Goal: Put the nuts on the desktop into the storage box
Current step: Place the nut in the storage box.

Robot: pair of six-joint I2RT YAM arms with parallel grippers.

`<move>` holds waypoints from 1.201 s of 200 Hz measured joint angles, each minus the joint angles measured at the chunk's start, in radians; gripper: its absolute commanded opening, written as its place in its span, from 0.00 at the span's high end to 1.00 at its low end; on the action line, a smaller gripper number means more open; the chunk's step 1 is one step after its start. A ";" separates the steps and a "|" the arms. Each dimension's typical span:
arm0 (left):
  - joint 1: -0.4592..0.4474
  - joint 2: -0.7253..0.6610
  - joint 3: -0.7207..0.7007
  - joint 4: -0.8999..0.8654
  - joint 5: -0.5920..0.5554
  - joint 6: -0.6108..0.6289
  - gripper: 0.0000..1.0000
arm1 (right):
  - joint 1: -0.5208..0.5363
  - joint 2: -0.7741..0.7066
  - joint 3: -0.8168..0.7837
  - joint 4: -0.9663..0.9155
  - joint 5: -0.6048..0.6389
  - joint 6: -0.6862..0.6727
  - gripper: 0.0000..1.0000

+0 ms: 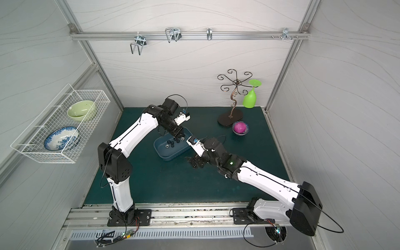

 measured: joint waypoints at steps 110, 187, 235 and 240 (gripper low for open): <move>0.178 -0.042 -0.315 0.163 -0.077 -0.002 0.73 | 0.000 0.313 0.121 0.154 -0.080 -0.029 0.01; 0.179 -0.030 -0.433 0.344 -0.187 0.010 0.73 | 0.000 0.333 0.120 0.180 -0.089 -0.027 0.01; 0.179 0.007 -0.449 0.400 -0.204 0.021 0.74 | 0.000 0.333 0.118 0.180 -0.088 -0.026 0.01; 0.180 0.013 -0.449 0.404 -0.204 0.021 0.74 | 0.000 0.333 0.118 0.180 -0.088 -0.026 0.01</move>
